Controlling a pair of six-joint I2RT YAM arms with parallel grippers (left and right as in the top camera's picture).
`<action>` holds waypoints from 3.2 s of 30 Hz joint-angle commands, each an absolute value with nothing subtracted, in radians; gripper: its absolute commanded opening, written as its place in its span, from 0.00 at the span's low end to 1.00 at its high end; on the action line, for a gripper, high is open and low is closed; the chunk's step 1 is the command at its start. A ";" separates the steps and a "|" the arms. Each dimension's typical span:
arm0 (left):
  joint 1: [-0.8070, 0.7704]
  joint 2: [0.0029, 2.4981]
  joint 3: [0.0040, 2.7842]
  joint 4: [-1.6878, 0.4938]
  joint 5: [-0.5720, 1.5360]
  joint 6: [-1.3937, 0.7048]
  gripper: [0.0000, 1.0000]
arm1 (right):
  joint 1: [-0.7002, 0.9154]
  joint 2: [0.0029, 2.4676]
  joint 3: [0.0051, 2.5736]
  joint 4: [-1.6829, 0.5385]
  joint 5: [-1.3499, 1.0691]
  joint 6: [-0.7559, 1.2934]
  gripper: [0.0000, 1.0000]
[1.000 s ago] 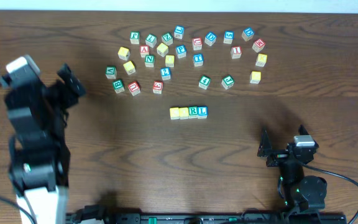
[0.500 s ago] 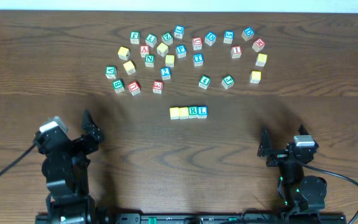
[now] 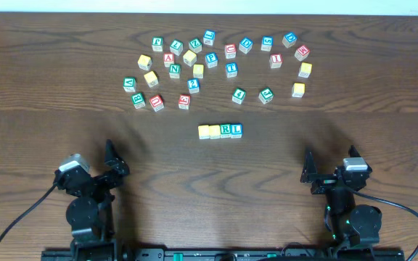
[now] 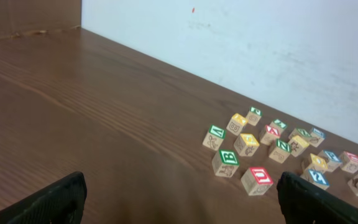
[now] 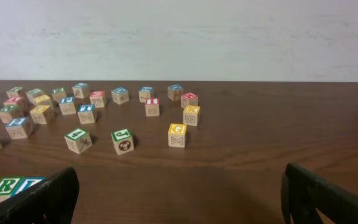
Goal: Spell out CORL
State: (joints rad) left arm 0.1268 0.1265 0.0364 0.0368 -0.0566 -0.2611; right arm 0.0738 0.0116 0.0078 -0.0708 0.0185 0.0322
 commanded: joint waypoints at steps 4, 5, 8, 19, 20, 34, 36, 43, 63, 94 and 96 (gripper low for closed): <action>0.112 0.008 0.004 -0.070 -0.086 -0.249 0.96 | 0.080 0.005 0.006 -0.074 0.016 0.017 0.99; 0.112 0.002 0.004 -0.067 -0.085 -0.238 0.96 | 0.080 0.005 0.006 -0.074 0.016 0.017 0.99; 0.112 0.001 0.004 -0.067 -0.086 -0.236 0.96 | 0.080 0.005 0.006 -0.074 0.016 0.018 0.99; 0.112 0.001 0.004 -0.066 -0.081 -0.237 0.96 | 0.080 0.005 0.006 -0.074 0.016 0.018 0.99; 0.112 0.001 0.004 -0.066 -0.081 -0.237 0.96 | 0.080 0.005 0.006 -0.074 0.016 0.018 0.99; 0.112 0.002 0.004 -0.066 -0.081 -0.237 0.96 | 0.080 0.005 0.006 -0.074 0.016 0.017 0.99; 0.111 0.002 0.004 -0.067 -0.081 -0.237 0.96 | 0.080 0.005 0.006 -0.074 0.016 0.018 0.99; 0.072 0.002 0.004 -0.066 -0.081 -0.237 0.96 | 0.080 0.005 0.006 -0.074 0.017 0.018 0.99; 0.068 0.004 0.004 -0.066 -0.081 -0.237 0.96 | 0.080 0.005 0.006 -0.074 0.016 0.018 0.99; 0.068 0.004 0.004 -0.066 -0.081 -0.237 0.96 | 0.080 0.005 0.006 -0.074 0.016 0.018 0.99; 0.068 0.004 0.004 -0.066 -0.081 -0.237 0.96 | 0.080 0.005 0.006 -0.074 0.016 0.018 0.99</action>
State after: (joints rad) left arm 0.0708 0.0109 0.0177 -0.0193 -0.0586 -0.2539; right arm 0.0738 0.0116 0.0078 -0.0708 0.0185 0.0322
